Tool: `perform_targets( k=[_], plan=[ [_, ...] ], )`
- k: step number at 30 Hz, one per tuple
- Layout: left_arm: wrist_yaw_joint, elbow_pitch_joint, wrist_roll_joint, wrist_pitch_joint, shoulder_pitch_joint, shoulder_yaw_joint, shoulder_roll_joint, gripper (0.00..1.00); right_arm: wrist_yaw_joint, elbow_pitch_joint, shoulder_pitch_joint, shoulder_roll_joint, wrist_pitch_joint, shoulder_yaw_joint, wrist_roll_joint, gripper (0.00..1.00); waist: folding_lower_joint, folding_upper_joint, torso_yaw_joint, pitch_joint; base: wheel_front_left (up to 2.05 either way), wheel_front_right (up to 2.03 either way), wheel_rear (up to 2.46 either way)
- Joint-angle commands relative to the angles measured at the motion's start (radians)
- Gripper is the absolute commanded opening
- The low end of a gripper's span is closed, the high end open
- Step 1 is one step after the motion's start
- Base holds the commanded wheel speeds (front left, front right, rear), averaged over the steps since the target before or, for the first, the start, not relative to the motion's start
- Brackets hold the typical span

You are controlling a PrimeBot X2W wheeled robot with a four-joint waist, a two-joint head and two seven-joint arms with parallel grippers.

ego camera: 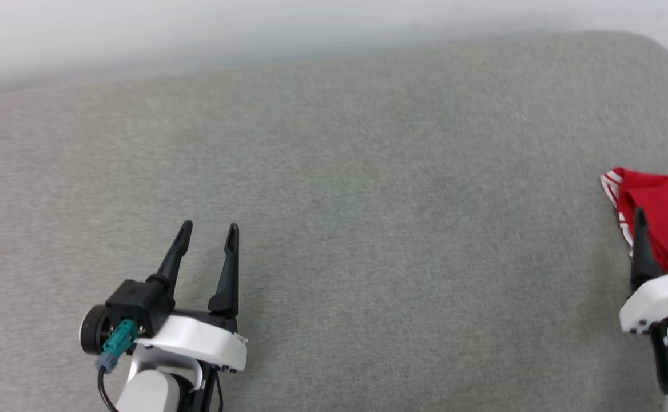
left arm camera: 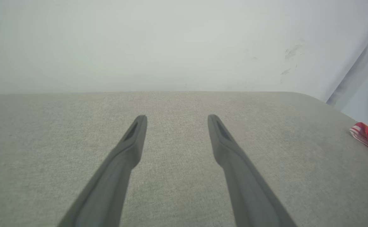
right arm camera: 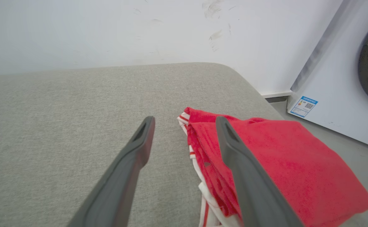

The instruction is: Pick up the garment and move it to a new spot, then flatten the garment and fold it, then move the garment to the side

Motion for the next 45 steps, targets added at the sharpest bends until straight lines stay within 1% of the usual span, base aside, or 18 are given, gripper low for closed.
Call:
perform_targets(
  k=[1, 7, 12, 16, 21, 27, 33, 45],
  plan=[
    [0.002, 0.005, -0.002, -0.007, 0.013, 0.003, -0.003, 1.0, -0.001, -0.01, 0.02, 0.005, -0.007, 0.007, 0.006, 1.0, 0.0002, -0.0001, 0.048, -0.053, 0.0, 0.0, 0.0],
    [0.012, 0.032, -0.015, -0.009, 0.059, 0.014, -0.007, 1.0, -0.001, -0.076, 0.114, 0.043, -0.007, 0.086, 0.047, 1.0, 0.0002, -0.0001, 0.092, -0.118, 0.0, 0.0, 0.0],
    [0.011, 0.048, -0.021, -0.011, 0.094, 0.017, -0.003, 1.0, -0.001, -0.171, 0.192, 0.067, 0.004, 0.145, 0.06, 1.0, 0.0002, -0.0001, 0.115, -0.163, 0.0, 0.0, 0.0],
    [0.009, 0.059, -0.024, -0.012, 0.117, 0.018, 0.001, 1.0, -0.001, -0.248, 0.257, 0.075, 0.025, 0.178, 0.059, 1.0, 0.0002, -0.0001, 0.123, -0.193, 0.0, 0.0, 0.0],
    [0.017, 0.064, -0.025, -0.013, 0.142, 0.02, 0.003, 1.0, -0.001, -0.345, 0.333, 0.079, 0.056, 0.215, 0.067, 1.0, 0.0002, -0.0001, 0.125, -0.225, 0.0, 0.0, 0.0],
    [0.023, 0.054, -0.025, -0.014, 0.16, 0.023, 0.008, 1.0, -0.001, -0.437, 0.388, 0.081, 0.091, 0.24, 0.096, 1.0, 0.0002, -0.0001, 0.118, -0.235, 0.0, 0.0, 0.0],
    [0.027, 0.055, -0.029, -0.014, 0.168, 0.026, 0.01, 1.0, -0.001, -0.463, 0.396, 0.081, 0.103, 0.247, 0.106, 1.0, 0.0002, -0.0001, 0.111, -0.233, 0.0, 0.0, 0.0],
    [0.032, 0.052, -0.032, -0.015, 0.169, 0.018, 0.015, 1.0, -0.001, -0.431, 0.363, 0.081, 0.084, 0.258, 0.111, 1.0, 0.0002, -0.0001, 0.104, -0.23, 0.0, 0.0, 0.0]
  ],
)
